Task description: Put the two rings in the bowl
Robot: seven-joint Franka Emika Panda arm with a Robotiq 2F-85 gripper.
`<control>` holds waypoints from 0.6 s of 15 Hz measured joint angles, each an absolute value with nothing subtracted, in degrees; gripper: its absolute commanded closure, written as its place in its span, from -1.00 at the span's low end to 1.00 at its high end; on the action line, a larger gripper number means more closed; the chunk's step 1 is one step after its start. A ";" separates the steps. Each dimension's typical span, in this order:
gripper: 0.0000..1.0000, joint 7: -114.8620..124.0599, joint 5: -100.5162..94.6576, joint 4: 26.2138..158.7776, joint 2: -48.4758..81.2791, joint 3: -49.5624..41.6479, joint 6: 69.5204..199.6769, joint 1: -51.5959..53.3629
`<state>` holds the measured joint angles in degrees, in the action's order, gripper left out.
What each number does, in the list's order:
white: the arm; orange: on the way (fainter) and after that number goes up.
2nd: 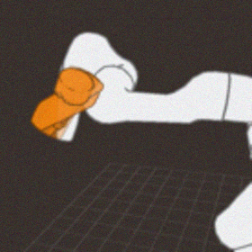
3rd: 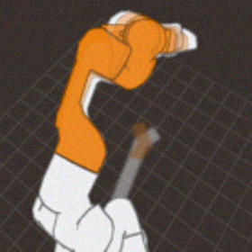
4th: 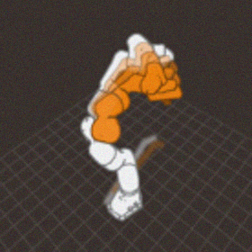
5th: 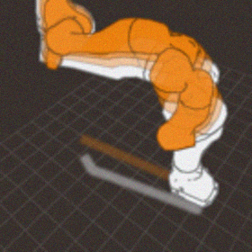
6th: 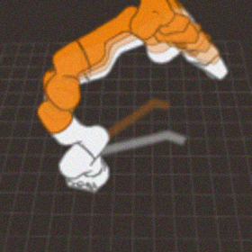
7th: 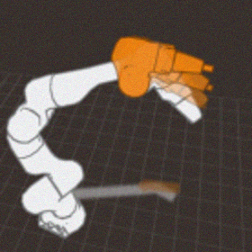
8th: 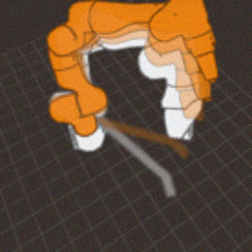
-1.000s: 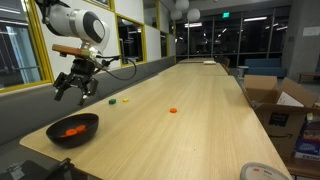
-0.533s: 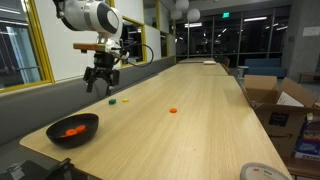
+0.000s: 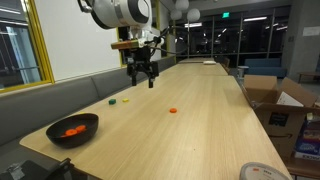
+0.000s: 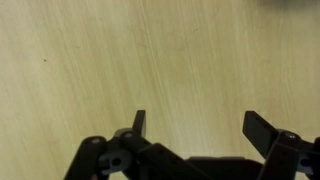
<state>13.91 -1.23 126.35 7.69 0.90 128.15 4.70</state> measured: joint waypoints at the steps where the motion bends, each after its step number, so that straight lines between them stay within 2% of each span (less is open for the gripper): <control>1: -1.00 15.17 -1.93 126.21 8.74 -0.08 130.27 3.89; 9: -1.00 17.01 -1.05 118.23 21.58 -3.53 137.70 0.37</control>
<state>17.01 -1.05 118.23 21.58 -3.53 137.70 0.37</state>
